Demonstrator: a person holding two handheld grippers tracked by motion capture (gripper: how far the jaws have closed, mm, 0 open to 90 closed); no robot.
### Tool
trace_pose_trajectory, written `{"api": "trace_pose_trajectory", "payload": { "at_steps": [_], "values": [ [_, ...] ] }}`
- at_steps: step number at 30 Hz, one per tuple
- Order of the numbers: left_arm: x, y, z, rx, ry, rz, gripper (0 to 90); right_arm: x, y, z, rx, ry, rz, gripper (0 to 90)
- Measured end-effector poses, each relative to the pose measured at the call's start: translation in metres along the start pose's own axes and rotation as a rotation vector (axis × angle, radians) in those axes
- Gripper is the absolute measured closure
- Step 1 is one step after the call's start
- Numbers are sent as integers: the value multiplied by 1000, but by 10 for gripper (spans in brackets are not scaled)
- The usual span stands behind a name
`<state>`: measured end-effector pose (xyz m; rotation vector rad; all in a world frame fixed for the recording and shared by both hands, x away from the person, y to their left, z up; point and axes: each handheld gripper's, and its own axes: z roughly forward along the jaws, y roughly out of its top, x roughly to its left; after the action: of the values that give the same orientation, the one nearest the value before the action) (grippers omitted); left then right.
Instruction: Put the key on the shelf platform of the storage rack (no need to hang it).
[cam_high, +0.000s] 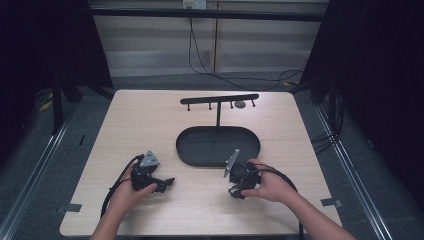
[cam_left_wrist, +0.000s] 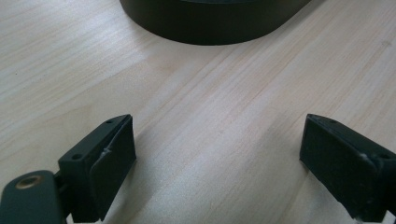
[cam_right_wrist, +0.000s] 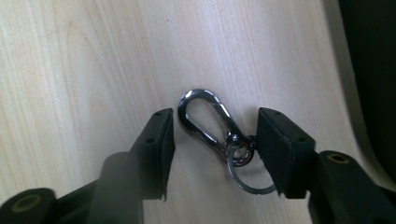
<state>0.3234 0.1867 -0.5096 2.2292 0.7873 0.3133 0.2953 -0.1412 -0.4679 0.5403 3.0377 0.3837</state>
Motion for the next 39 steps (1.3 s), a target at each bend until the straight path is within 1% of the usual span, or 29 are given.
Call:
{"api": "trace_pose_trajectory", "payload": {
  "at_steps": [2,3,5,6,8,11,12,13,14,15,16,17,18,20,21,22,24,25,26,27,29,31,39],
  "values": [
    [0,0,0,0,-4,-3,101,0,0,0,9,0,8,580],
    [0,0,0,0,-2,-2,101,-1,-1,-1,25,2,32,663],
    [0,0,0,0,-2,-2,101,-4,-4,-1,27,16,57,715],
    [0,0,0,0,-2,-2,101,-4,-4,-1,27,16,57,715],
    [0,0,0,-1,-4,-5,101,-6,-6,-3,40,37,100,734],
    [0,0,0,-1,-4,-4,101,-7,-7,-3,55,47,112,736],
    [0,0,0,0,-3,-4,101,-8,-7,-3,53,50,107,737],
    [0,0,0,0,-1,-1,101,-7,-7,-4,53,55,120,741],
    [0,0,0,0,-1,-1,101,-7,-7,-4,53,55,120,741],
    [0,0,0,0,-4,-4,101,-8,-8,-6,37,65,131,826],
    [0,0,0,1,-2,-1,101,-11,-8,-18,-28,93,178,833],
    [0,0,0,0,-5,-4,101,-13,-8,-21,-20,70,163,834],
    [0,0,0,0,-1,-1,101,-13,-8,-19,28,58,153,834],
    [0,0,0,0,-1,0,101,-13,-10,-14,46,64,142,834],
    [0,0,0,0,-1,-1,101,-12,-10,-12,48,65,148,835],
    [0,0,0,-1,-1,-1,101,-12,-11,-13,38,72,145,835],
    [0,0,0,0,-1,-1,101,-12,-11,-12,37,72,146,835],
    [0,0,0,0,-1,-1,101,-11,-11,-13,37,75,159,835],
    [0,0,0,0,-1,-1,101,-12,-12,-13,39,78,157,835],
    [0,0,0,0,-1,-1,101,-13,-13,-13,39,73,148,836],
    [0,0,0,0,-1,-1,101,-13,-13,-15,42,75,152,837],
    [0,0,0,0,-1,-1,101,-14,-13,-17,50,65,145,837],
    [0,0,0,0,-1,0,101,-17,-15,-24,51,61,158,837]
  ]
}}
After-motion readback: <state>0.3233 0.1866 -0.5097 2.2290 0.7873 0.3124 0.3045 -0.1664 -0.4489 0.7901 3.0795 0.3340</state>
